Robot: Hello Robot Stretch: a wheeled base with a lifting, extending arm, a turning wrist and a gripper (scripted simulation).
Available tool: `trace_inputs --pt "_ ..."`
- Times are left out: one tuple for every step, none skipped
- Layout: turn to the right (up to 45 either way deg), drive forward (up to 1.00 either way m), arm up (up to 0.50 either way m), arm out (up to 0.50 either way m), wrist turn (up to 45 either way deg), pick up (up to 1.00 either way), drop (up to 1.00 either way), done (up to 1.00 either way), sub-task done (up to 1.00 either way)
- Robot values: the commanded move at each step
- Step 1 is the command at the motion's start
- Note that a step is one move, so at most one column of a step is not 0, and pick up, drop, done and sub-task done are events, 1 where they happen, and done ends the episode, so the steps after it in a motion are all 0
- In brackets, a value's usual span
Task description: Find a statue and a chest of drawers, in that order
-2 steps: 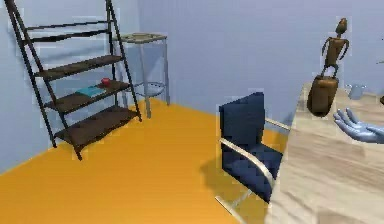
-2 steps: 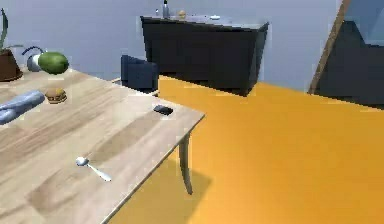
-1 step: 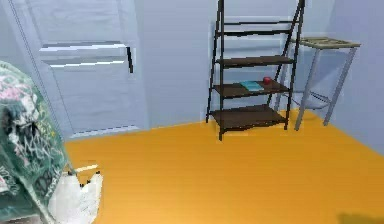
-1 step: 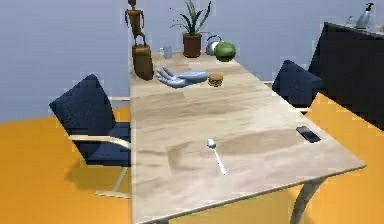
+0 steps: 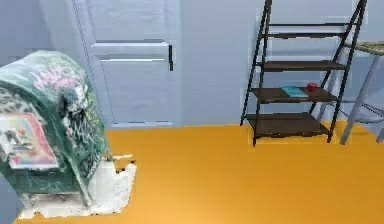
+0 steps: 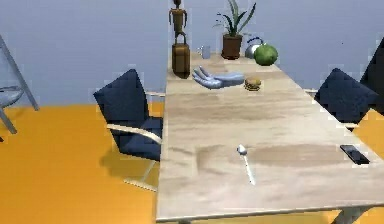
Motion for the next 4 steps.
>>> trace_inputs --pt "-3.0 0.00 0.00 0.00 0.0 0.00 0.00 0.00 0.00" --pt "0.0 0.30 0.00 0.00 0.0 0.00 0.00 0.00 0.00" --pt "45.0 0.00 0.00 0.00 0.0 0.00 0.00 0.00 0.00" --pt "39.0 0.00 0.00 0.00 0.0 0.00 0.00 0.00 0.00"
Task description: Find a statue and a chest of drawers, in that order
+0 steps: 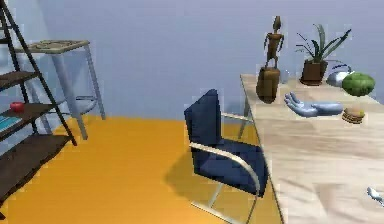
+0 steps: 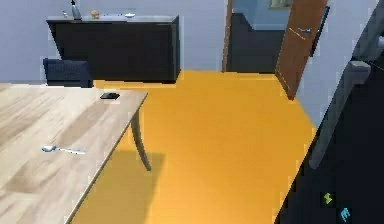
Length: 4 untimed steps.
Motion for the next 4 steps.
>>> trace_inputs --pt "0.0 0.65 0.00 0.00 0.0 0.00 0.00 0.00 0.00" --pt "33.0 0.00 0.00 0.00 0.0 0.00 0.00 0.00 0.00" --pt "0.0 0.00 0.00 0.00 0.0 0.00 0.00 0.00 1.00" --pt "45.0 0.00 0.00 0.00 0.0 0.00 0.00 0.00 0.00"
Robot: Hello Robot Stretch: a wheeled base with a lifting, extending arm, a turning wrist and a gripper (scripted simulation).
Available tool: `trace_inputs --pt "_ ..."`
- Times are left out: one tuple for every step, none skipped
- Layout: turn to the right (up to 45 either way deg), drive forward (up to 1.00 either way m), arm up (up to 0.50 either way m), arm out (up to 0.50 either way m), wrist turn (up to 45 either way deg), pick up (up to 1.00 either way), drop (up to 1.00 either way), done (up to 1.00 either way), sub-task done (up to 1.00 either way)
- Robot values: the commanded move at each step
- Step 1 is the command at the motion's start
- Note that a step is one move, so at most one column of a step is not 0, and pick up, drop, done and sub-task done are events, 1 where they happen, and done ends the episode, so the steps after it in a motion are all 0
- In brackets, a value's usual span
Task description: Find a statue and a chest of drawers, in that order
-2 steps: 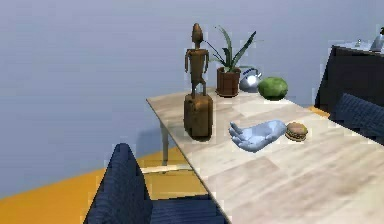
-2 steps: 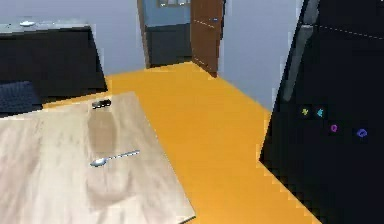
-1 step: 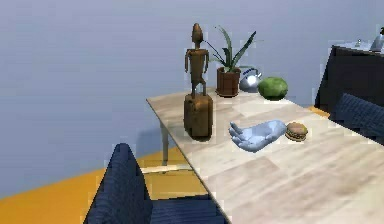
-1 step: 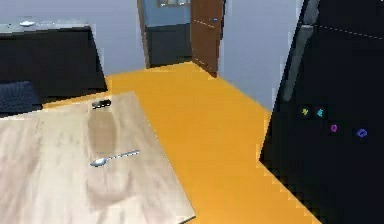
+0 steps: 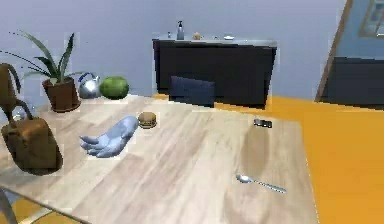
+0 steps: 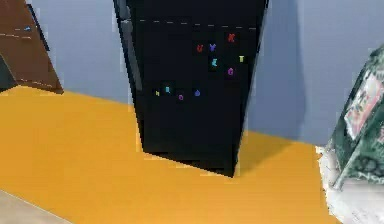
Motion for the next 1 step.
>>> trace_inputs --pt "45.0 0.00 0.00 0.00 0.0 0.00 0.00 0.00 0.00"
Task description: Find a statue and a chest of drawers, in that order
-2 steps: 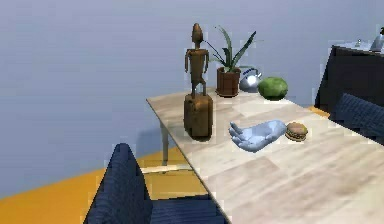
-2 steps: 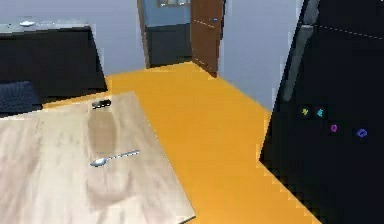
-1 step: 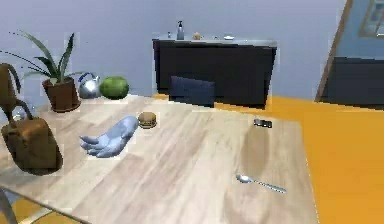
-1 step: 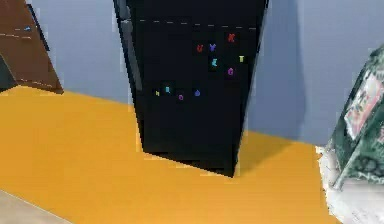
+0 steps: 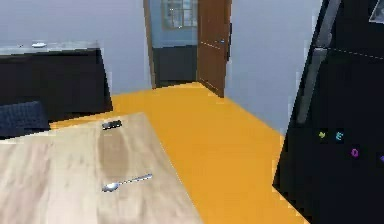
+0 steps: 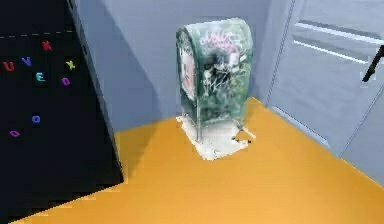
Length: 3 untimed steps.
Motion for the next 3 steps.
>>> trace_inputs --pt "45.0 0.00 0.00 0.00 0.0 0.00 0.00 0.00 0.00" --pt "0.0 0.45 0.00 0.00 0.0 0.00 0.00 0.00 0.00" --pt "-45.0 0.00 0.00 0.00 0.0 0.00 0.00 0.00 0.00"
